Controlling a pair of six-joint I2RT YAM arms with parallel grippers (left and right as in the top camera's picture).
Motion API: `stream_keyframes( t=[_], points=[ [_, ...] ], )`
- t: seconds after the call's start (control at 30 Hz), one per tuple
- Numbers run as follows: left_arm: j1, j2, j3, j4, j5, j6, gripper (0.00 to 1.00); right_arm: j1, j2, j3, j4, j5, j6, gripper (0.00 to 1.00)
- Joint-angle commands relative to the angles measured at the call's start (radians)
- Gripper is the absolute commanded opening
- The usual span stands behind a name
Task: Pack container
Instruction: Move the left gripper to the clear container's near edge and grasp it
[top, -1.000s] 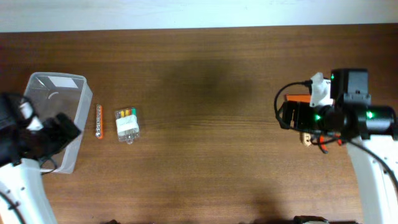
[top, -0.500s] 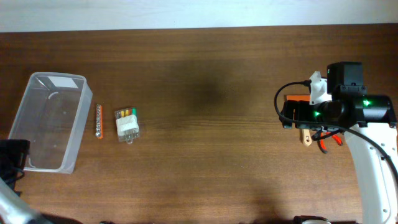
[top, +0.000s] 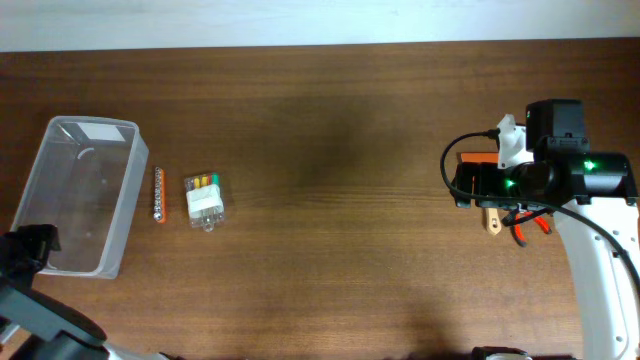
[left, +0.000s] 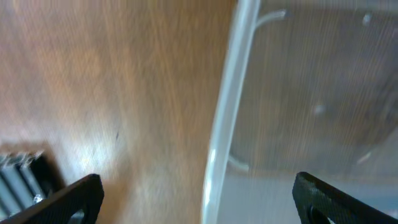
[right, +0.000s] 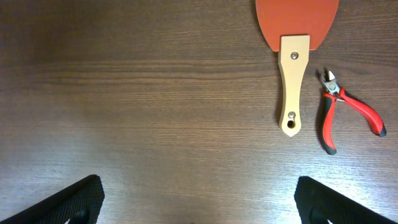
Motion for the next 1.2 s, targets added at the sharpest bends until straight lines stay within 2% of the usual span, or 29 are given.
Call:
stream_keyframes(
  t=[0.0,0.53,0.73,0.93,0.97,1.17],
  points=[
    [-0.005,0.034,0.013,0.037,-0.087,0.005,0.99,-0.003,0.007,0.024,-0.004,0.012,-0.008,0.99],
    [-0.135,0.128,0.013,0.143,-0.109,0.035,1.00,-0.003,0.007,0.024,-0.013,0.012,-0.008,0.99],
    [-0.145,0.128,0.013,0.154,-0.108,0.034,0.99,-0.003,0.007,0.024,-0.016,0.012,-0.008,0.99],
    [-0.145,0.128,0.013,0.142,-0.109,0.035,0.90,-0.003,0.007,0.024,-0.020,0.012,-0.008,0.99],
    [-0.145,0.128,0.013,0.140,-0.109,0.035,0.84,-0.003,0.007,0.024,-0.022,0.012,-0.008,0.99],
    [-0.145,0.128,0.006,0.135,-0.100,0.034,0.81,-0.003,0.007,0.024,-0.032,0.013,-0.008,0.99]
  ],
)
